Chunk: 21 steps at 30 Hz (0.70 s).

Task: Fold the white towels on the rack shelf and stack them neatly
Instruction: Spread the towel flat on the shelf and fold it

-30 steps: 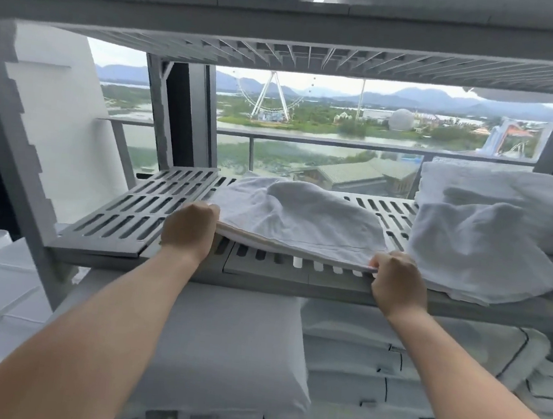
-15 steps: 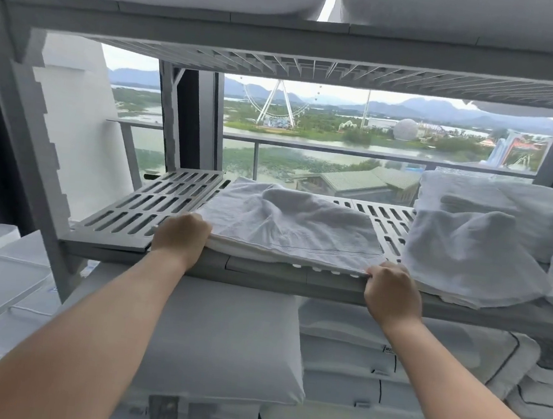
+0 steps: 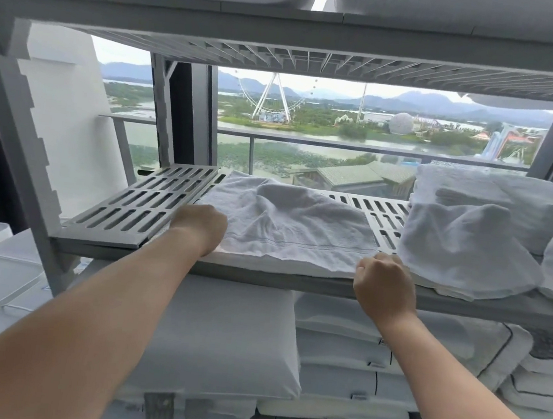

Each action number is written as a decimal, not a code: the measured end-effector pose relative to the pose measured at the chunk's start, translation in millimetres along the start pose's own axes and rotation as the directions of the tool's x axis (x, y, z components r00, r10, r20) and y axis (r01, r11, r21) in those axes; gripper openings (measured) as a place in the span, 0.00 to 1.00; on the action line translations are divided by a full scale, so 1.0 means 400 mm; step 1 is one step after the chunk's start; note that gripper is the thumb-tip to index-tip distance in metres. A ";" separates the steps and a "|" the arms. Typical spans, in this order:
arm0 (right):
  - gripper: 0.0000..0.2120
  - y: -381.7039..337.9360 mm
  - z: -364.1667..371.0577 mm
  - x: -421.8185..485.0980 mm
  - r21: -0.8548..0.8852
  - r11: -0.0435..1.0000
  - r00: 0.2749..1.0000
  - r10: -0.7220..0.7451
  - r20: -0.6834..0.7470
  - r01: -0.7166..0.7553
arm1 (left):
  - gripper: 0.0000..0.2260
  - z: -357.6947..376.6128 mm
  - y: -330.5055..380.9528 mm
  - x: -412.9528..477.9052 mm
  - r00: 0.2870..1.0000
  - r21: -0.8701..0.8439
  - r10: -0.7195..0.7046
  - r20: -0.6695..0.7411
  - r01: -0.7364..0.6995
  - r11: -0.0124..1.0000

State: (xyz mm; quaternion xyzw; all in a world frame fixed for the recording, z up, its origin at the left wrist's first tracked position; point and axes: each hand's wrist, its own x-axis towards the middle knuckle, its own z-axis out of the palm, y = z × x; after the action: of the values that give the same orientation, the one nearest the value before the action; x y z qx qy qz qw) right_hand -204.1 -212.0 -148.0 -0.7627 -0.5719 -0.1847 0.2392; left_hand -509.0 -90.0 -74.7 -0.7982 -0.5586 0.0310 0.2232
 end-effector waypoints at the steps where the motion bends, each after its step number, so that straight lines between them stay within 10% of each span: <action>1: 0.12 -0.002 0.000 0.011 0.000 1.000 1.000 -0.012 -0.009 0.012 | 0.12 0.002 0.012 0.013 0.999 -0.038 0.012 -0.033 -0.013 0.999; 10: 0.14 -0.054 0.045 0.174 0.137 0.989 0.975 -0.077 0.210 0.049 | 0.12 0.000 0.193 0.213 0.940 -0.441 0.087 -0.331 -0.235 0.866; 16: 0.34 -0.076 0.074 0.311 0.099 0.995 0.821 -0.028 0.571 -0.034 | 0.15 0.001 0.246 0.371 0.888 -0.484 0.115 -0.445 -0.347 0.804; 21: 0.29 -0.081 0.102 0.404 0.081 0.995 0.910 0.015 0.415 -0.053 | 0.14 0.016 0.277 0.485 0.893 -0.491 0.173 -0.417 -0.381 0.784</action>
State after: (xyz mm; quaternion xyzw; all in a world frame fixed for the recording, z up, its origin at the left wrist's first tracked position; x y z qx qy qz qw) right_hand -190.1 -54.2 -86.4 -0.7827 -0.6039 0.0115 0.1502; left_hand -341.1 57.4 -85.1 -0.8946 -0.3686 -0.2433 0.0675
